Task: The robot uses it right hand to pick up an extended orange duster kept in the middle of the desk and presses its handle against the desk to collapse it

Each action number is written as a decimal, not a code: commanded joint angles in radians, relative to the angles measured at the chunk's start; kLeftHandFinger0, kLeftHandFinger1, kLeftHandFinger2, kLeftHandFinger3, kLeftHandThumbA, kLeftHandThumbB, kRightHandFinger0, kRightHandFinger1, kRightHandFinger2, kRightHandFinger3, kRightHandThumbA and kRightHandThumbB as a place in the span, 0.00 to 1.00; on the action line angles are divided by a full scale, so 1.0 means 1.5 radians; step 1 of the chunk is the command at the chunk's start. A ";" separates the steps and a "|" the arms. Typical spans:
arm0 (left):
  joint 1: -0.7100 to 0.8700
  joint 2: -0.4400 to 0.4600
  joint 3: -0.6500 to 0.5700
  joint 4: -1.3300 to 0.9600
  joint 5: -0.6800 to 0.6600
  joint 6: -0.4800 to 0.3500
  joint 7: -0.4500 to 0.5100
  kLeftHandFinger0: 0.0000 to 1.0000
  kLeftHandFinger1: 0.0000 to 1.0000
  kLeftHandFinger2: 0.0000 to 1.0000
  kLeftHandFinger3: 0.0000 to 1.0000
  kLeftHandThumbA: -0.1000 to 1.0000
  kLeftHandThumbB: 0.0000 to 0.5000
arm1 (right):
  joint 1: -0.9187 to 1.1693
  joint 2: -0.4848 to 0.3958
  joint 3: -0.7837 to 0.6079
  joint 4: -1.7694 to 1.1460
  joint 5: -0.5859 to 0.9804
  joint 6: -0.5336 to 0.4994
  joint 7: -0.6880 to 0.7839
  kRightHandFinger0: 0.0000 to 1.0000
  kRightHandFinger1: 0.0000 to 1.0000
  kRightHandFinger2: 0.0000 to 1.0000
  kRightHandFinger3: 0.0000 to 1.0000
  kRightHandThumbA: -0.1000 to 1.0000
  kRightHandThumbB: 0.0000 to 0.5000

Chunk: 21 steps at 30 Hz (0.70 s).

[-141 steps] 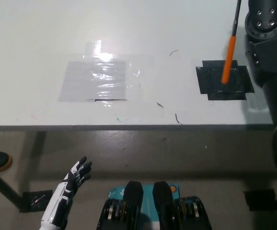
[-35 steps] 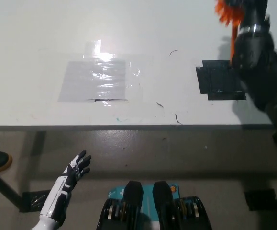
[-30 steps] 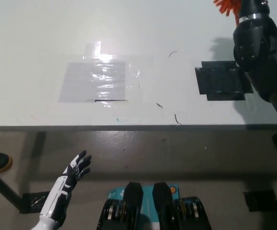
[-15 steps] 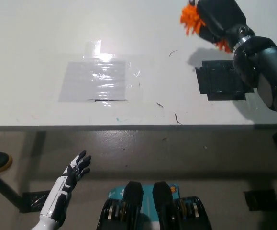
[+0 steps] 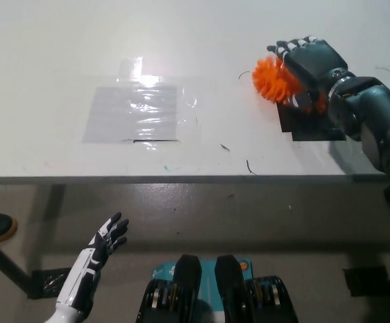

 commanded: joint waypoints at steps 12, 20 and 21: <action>0.016 0.021 0.001 -0.034 -0.001 -0.011 -0.019 1.00 1.00 1.00 1.00 1.00 0.34 | -0.098 -0.171 -0.403 -0.597 0.481 0.232 0.532 1.00 1.00 1.00 1.00 0.91 0.93; -0.005 0.023 0.004 -0.028 -0.011 -0.003 -0.021 1.00 1.00 1.00 1.00 1.00 0.36 | -0.080 -0.232 -0.565 -0.883 0.594 0.284 0.434 1.00 1.00 1.00 1.00 1.00 1.00; -0.007 0.023 0.004 -0.027 -0.010 -0.003 -0.022 1.00 1.00 1.00 1.00 1.00 0.35 | -0.072 -0.238 -0.579 -0.918 0.600 0.290 0.420 1.00 1.00 1.00 1.00 0.97 1.00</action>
